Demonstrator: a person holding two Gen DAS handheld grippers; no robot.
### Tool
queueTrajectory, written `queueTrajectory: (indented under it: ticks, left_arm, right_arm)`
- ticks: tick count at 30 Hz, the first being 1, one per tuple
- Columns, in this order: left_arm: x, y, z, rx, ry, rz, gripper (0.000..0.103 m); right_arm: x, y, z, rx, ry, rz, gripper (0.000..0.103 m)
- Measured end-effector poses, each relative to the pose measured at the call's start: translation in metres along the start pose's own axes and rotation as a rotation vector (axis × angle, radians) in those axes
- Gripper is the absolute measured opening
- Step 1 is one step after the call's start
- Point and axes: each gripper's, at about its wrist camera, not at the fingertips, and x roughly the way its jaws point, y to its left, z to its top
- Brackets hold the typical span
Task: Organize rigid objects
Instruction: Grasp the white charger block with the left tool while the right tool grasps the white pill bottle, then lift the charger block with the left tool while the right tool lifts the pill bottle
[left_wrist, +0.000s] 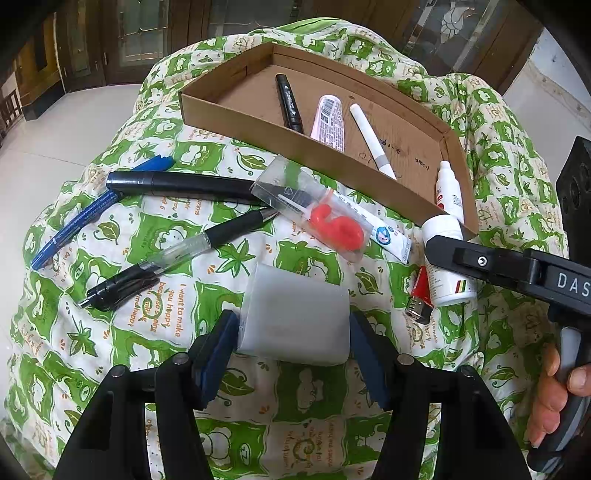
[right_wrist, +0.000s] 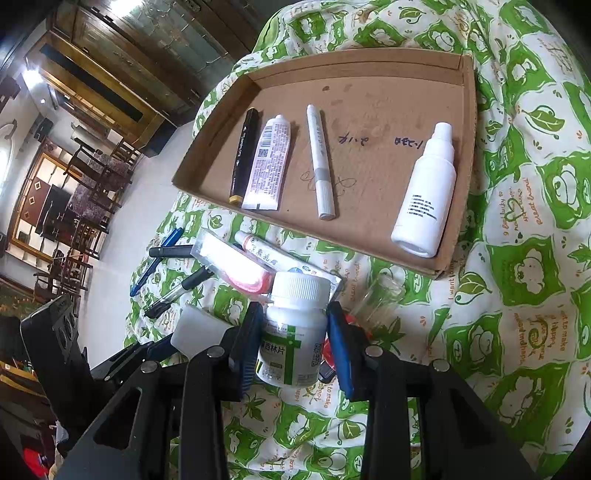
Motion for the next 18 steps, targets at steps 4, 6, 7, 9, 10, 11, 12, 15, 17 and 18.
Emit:
queueTrajectory:
  ticks: [4, 6, 7, 9, 10, 11, 12, 15, 17, 18]
  left_arm:
    - [-0.0049, 0.0035, 0.0, -0.013, -0.016, -0.023, 0.065]
    - [-0.0066, 0.0034, -0.0004, -0.013, -0.021, -0.029, 0.065]
    - [-0.0069, 0.003, -0.0005, -0.012, -0.022, -0.03, 0.065]
    - [-0.0077, 0.0022, -0.0003, -0.01, -0.026, -0.031, 0.065]
    - [-0.0082, 0.0018, -0.0003, -0.01, -0.028, -0.031, 0.065]
    - [-0.0081, 0.0018, 0.0, -0.011, -0.03, -0.029, 0.065]
    - [-0.0089, 0.0029, -0.0001, -0.013, -0.031, -0.029, 0.065]
    - [-0.0106, 0.0056, 0.0, -0.019, -0.033, -0.031, 0.065]
    - [-0.0107, 0.0054, 0.0003, -0.021, -0.034, -0.028, 0.065]
    - [-0.0106, 0.0053, 0.0003, -0.021, -0.034, -0.026, 0.065]
  right_arm:
    - [0.0008, -0.0004, -0.0006, 0.011, 0.0, 0.002, 0.034]
    - [0.0013, -0.0002, -0.0004, 0.013, 0.0, 0.003, 0.034]
    - [0.0013, -0.0002, -0.0004, 0.014, 0.0, 0.004, 0.034]
    - [0.001, -0.0004, -0.0003, 0.013, -0.001, 0.005, 0.034]
    - [0.0016, -0.0005, -0.0003, 0.013, -0.001, 0.005, 0.034]
    - [0.0014, -0.0007, -0.0001, 0.014, -0.001, 0.006, 0.034]
    - [0.0011, -0.0011, 0.0, 0.016, -0.002, 0.007, 0.034]
    - [0.0004, -0.0015, 0.0004, 0.018, -0.004, 0.008, 0.034]
    - [0.0005, -0.0013, 0.0008, 0.019, -0.004, 0.009, 0.034]
    - [0.0005, -0.0013, 0.0009, 0.019, -0.004, 0.01, 0.034]
